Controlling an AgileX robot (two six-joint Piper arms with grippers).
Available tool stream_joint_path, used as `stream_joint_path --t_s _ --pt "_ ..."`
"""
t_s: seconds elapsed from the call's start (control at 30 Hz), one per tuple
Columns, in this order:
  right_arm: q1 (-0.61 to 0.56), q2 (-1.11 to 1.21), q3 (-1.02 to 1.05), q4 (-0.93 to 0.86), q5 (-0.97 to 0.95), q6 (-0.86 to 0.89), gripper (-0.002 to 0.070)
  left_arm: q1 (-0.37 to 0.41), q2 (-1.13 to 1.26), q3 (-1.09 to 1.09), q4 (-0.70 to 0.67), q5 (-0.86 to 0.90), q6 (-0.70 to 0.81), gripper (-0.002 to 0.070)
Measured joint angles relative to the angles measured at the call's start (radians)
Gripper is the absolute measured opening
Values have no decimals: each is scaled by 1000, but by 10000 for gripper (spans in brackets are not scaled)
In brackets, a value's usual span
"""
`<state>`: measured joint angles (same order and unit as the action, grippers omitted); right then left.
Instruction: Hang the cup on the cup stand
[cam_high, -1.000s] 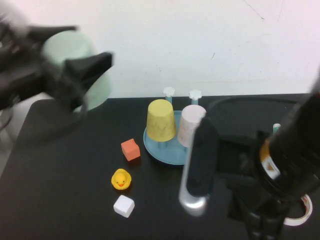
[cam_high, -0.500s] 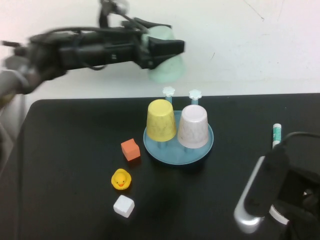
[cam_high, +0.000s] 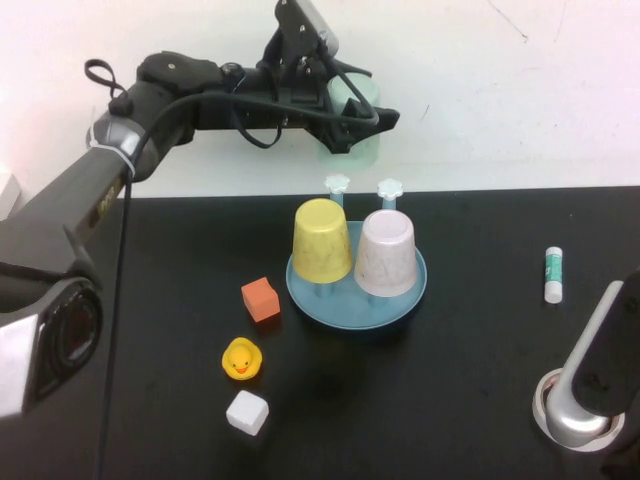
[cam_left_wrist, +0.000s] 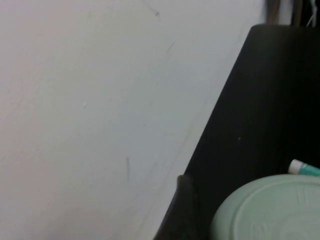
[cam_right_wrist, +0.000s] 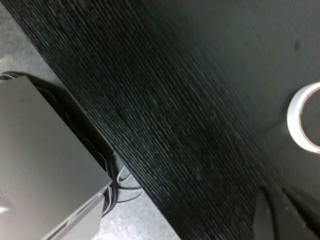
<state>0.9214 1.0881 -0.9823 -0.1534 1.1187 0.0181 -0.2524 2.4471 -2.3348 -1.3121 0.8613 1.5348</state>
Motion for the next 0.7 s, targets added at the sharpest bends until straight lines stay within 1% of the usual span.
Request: stream_joint_path --t_s 0.17,0.47,0.63,0.7 --pt "0 -2 0 -5 29 2 5 0 18 0 14 -44 0 551" --pt "0 -2 0 -9 51 2 5 0 61 -2 26 -65 0 551" --pt "0 -2 0 -11 64 4 5 0 66 -2 93 -33 -18 551" --pt "0 -2 0 -13 66 6 5 0 69 -2 114 -31 -48 572"
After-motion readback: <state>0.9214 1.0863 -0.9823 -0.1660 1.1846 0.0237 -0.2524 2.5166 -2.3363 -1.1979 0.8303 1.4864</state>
